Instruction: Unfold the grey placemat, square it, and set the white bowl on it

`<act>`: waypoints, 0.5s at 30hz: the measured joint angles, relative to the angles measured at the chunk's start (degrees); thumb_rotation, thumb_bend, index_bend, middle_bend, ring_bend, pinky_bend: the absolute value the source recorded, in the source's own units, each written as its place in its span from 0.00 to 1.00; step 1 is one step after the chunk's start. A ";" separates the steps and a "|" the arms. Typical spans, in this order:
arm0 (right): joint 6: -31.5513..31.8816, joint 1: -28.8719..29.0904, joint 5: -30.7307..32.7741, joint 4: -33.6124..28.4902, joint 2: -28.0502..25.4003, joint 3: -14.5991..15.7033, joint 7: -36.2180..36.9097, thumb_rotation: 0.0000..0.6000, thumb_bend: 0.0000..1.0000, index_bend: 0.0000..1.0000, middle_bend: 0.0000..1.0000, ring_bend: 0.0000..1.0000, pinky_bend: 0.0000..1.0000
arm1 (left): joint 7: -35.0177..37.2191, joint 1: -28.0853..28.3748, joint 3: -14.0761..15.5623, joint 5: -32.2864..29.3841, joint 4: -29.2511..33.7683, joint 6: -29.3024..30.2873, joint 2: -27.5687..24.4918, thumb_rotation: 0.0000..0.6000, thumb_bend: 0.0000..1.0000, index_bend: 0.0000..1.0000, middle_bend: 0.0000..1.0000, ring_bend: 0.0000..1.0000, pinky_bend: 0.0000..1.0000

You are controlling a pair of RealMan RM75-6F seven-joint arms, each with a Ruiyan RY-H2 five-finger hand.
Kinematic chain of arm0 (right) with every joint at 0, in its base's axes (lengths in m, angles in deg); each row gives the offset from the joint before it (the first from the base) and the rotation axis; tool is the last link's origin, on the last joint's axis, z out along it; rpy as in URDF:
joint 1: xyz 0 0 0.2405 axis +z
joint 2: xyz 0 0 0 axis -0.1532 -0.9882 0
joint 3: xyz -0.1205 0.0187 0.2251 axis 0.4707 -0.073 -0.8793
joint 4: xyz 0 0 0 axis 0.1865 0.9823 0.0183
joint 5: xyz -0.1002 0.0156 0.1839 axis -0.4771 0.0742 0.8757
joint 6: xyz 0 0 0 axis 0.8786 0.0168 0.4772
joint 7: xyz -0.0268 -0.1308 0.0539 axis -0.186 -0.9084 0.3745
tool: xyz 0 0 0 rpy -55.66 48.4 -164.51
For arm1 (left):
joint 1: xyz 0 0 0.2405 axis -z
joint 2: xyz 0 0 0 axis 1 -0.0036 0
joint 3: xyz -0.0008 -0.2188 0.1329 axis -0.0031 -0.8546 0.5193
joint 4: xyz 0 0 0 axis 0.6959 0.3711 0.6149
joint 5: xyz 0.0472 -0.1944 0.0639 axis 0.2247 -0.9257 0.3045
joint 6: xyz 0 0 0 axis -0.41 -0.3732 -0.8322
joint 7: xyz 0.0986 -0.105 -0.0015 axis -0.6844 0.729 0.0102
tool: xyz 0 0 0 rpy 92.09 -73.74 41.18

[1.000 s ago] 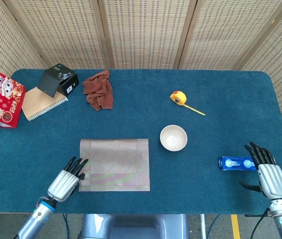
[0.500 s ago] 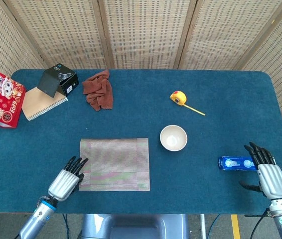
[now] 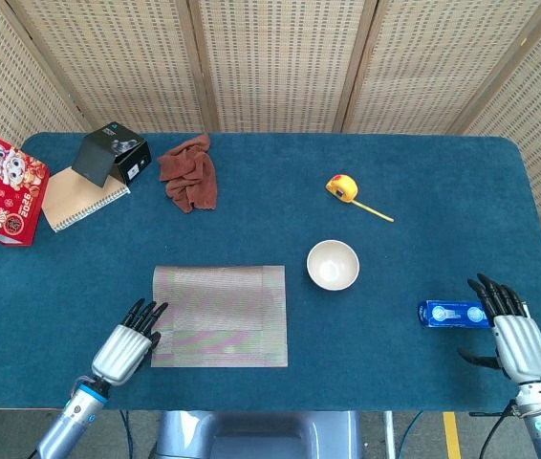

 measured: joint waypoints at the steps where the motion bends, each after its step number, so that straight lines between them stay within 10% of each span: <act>1: 0.00 0.00 0.00 -0.02 -0.02 -0.01 0.01 1.00 0.09 0.01 0.00 0.00 0.00 | 0.03 0.03 -0.04 0.01 0.14 0.07 -0.07 1.00 0.53 0.57 0.00 0.00 0.00; 15: 0.30 -0.06 -0.30 -0.28 -0.13 0.03 0.00 1.00 0.09 0.01 0.00 0.00 0.00 | -0.38 2.32 -3.49 -0.63 7.85 0.65 -3.77 1.00 0.53 0.57 0.00 0.00 0.00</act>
